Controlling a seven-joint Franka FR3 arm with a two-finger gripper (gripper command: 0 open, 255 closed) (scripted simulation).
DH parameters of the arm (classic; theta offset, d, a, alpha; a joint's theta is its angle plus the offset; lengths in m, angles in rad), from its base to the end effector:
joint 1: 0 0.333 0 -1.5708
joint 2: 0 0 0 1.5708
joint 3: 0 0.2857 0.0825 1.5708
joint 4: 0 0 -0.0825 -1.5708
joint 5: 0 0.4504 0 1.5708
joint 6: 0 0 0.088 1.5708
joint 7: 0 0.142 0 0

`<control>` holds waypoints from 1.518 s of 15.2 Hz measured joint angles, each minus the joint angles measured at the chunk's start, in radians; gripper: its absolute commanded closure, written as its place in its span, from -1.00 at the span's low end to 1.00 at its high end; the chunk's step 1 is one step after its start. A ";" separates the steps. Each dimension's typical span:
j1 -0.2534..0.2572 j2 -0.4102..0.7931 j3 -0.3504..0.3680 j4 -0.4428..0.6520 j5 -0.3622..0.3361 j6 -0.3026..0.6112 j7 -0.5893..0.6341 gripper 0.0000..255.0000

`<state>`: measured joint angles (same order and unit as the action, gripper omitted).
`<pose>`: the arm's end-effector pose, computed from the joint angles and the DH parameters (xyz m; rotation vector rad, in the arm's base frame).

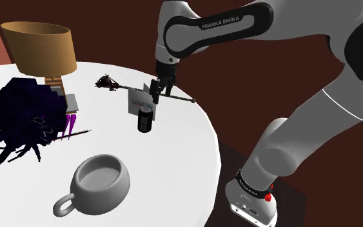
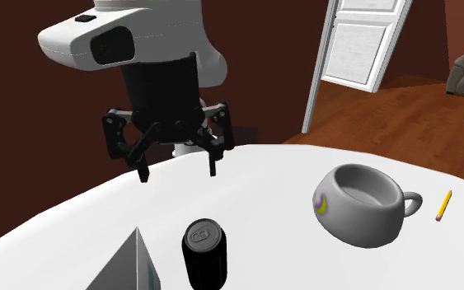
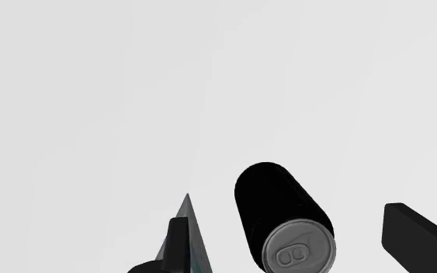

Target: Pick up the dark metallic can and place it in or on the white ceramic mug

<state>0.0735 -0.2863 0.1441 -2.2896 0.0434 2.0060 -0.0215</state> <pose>0.5175 0.1170 0.3731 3.1223 0.3370 0.0006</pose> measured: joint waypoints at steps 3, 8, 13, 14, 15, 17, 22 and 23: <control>0.008 0.111 0.022 0.045 -0.015 0.064 0.024 -1.00; 0.019 0.221 0.044 0.088 -0.037 0.128 0.054 -1.00; 0.021 0.258 0.047 0.061 -0.046 0.195 0.063 -1.00; 0.020 0.268 0.046 0.055 -0.048 0.208 0.064 -1.00; 0.020 0.269 0.046 0.051 -0.048 0.212 0.063 -1.00; 0.019 0.271 0.046 0.049 -0.048 0.216 0.063 -1.00; 0.019 0.272 0.046 0.049 -0.049 0.217 0.063 1.00; 0.019 0.271 0.045 0.049 -0.049 0.217 0.063 1.00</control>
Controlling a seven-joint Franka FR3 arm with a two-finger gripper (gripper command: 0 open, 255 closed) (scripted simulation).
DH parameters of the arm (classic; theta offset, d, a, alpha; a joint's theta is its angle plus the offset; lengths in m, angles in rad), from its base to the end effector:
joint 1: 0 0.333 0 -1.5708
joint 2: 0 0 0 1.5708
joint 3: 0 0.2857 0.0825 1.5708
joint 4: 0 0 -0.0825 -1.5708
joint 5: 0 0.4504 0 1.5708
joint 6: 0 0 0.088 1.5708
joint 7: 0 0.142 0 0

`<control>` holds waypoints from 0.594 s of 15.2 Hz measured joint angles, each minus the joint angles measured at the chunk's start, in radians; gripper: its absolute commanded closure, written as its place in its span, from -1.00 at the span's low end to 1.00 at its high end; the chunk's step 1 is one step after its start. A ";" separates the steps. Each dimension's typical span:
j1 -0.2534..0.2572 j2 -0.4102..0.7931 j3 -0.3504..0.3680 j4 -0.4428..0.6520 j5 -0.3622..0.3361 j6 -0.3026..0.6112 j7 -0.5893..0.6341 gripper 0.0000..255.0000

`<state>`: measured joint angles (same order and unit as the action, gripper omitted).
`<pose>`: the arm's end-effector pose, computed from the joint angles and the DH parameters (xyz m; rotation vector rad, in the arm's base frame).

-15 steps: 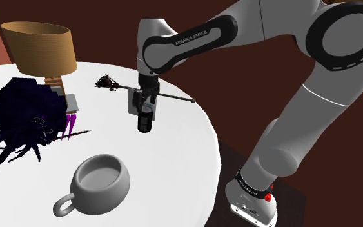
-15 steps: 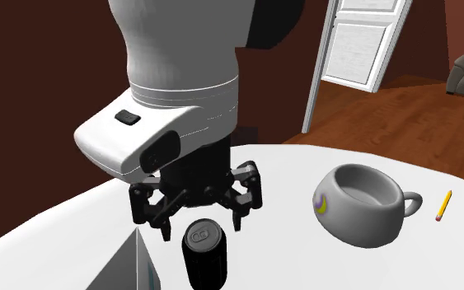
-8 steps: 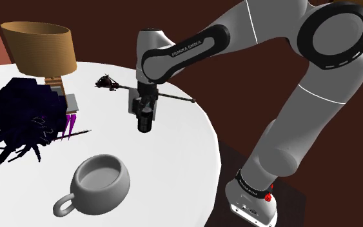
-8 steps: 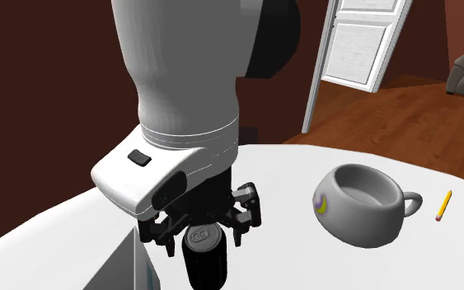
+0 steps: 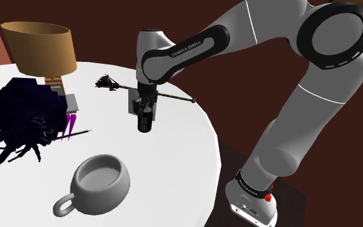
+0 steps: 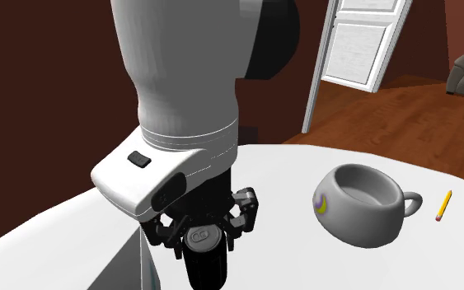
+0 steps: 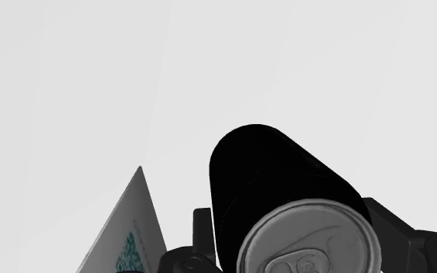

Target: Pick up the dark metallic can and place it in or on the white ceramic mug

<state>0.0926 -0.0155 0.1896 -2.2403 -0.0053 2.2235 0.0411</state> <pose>0.5510 0.1592 0.2691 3.1110 0.3819 -0.0007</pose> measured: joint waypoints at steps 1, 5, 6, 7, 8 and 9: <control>0.000 0.000 0.000 0.000 0.000 0.000 0.000 1.00; 0.000 0.000 0.000 0.001 0.000 -0.001 0.000 1.00; 0.000 0.000 0.000 0.001 0.000 -0.001 0.000 1.00; 0.000 0.000 0.000 0.001 0.000 0.000 0.000 1.00; 0.000 0.000 0.000 0.000 0.000 0.000 0.000 1.00; 0.000 -0.002 0.000 0.003 0.001 -0.006 0.000 1.00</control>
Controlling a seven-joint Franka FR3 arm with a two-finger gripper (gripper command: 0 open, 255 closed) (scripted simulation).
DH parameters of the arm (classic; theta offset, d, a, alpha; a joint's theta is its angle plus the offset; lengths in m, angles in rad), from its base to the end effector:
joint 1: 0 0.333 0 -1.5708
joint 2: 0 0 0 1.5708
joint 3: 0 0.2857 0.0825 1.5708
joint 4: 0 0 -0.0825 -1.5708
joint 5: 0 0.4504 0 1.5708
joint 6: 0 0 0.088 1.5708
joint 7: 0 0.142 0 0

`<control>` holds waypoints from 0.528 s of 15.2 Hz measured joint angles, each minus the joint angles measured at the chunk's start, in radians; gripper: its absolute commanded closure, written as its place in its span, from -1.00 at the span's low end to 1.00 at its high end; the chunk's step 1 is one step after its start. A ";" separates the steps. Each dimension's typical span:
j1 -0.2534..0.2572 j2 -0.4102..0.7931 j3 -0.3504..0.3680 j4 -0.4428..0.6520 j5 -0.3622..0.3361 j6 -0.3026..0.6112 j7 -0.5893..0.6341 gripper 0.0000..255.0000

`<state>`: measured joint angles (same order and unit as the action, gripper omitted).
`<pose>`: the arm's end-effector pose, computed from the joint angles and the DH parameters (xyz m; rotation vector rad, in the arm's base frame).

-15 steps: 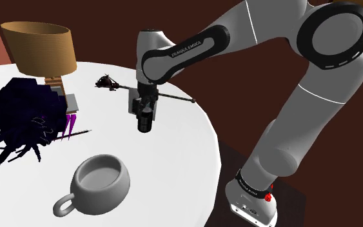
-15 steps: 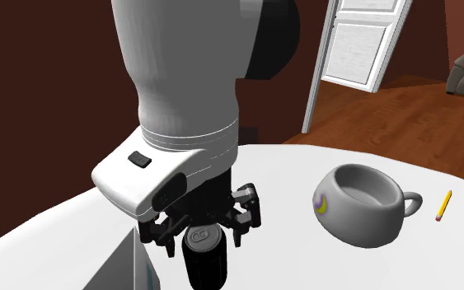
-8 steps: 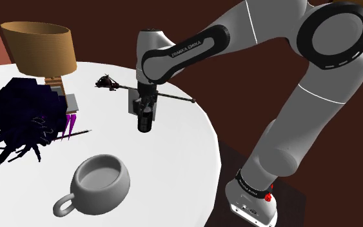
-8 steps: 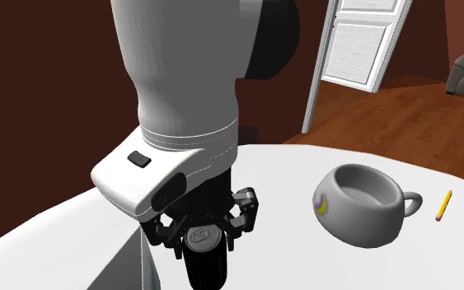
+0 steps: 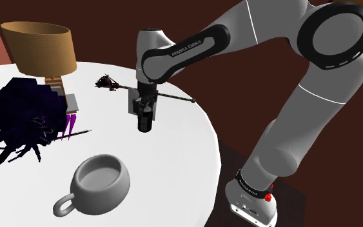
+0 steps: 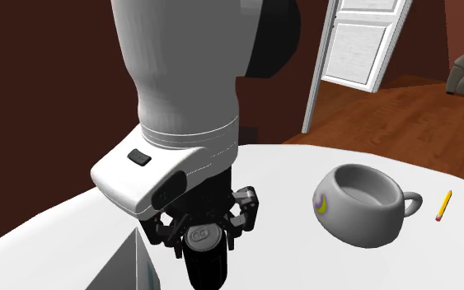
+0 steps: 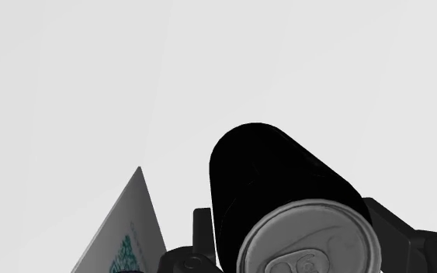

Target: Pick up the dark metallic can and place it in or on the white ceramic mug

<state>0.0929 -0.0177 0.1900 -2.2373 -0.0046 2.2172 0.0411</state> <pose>0.5511 0.1597 0.2713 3.1108 0.3823 -0.0024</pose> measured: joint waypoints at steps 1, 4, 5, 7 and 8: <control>0.000 -0.006 0.000 0.003 0.001 -0.009 -0.002 1.00; -0.001 -0.025 -0.001 0.022 0.006 -0.048 -0.005 1.00; 0.000 -0.031 -0.001 0.032 0.007 -0.063 -0.006 1.00; -0.001 -0.040 -0.002 0.048 0.009 -0.088 -0.009 1.00; -0.001 -0.047 -0.002 0.054 0.011 -0.101 -0.010 1.00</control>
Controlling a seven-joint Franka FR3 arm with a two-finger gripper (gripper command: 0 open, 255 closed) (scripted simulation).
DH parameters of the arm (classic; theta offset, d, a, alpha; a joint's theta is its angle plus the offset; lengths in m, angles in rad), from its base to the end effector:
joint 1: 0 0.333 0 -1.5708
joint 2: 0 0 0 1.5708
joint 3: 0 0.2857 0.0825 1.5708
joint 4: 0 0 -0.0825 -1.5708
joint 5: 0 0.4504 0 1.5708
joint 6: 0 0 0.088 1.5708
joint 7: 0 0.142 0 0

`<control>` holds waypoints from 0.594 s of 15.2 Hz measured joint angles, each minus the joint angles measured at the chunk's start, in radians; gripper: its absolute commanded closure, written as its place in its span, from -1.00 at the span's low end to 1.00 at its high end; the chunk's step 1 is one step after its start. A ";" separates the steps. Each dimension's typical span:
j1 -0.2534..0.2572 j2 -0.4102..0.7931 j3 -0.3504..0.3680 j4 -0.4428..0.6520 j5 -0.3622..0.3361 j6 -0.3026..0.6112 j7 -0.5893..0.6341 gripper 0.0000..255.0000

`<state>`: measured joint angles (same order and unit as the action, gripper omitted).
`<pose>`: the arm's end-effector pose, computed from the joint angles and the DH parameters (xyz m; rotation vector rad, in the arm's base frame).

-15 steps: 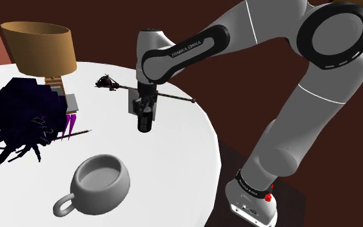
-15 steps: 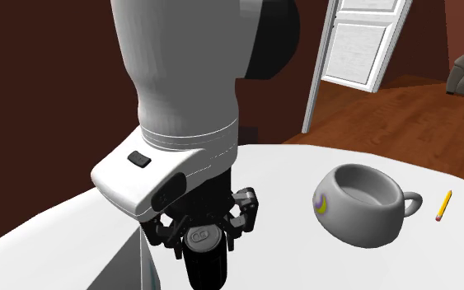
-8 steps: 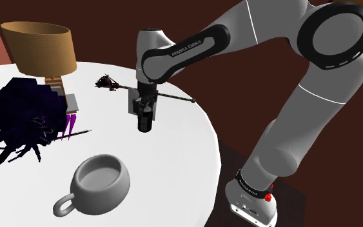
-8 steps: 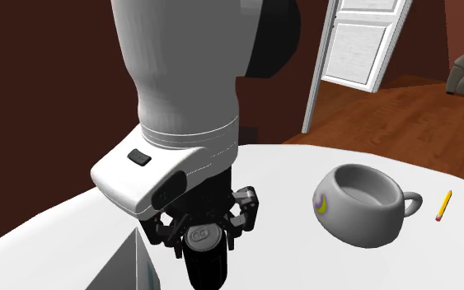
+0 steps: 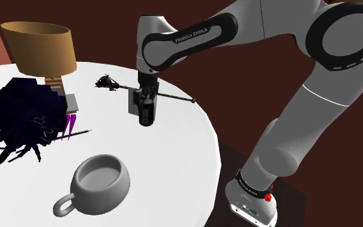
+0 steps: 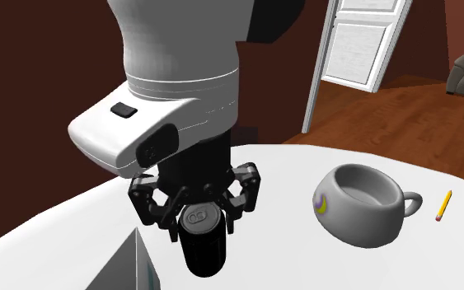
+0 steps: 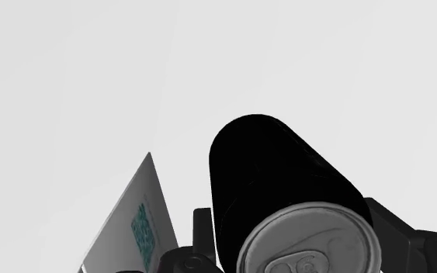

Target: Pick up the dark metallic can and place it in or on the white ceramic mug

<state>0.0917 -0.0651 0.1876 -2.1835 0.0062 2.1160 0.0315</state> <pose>0.5564 0.1596 0.3165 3.1110 0.3817 -0.0038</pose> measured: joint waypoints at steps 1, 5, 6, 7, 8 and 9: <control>0.000 -0.001 0.000 0.011 0.000 -0.012 0.000 1.00; 0.000 -0.025 -0.001 0.040 0.005 -0.065 -0.004 1.00; -0.001 -0.029 -0.002 0.053 0.005 -0.081 -0.005 1.00; -0.001 -0.033 -0.002 0.060 0.006 -0.093 -0.006 1.00; -0.001 -0.035 -0.002 0.071 0.007 -0.106 -0.006 1.00; 0.000 -0.042 -0.002 0.077 0.008 -0.119 -0.006 1.00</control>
<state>0.0914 -0.1072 0.1854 -2.1063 0.0140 1.9972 0.0255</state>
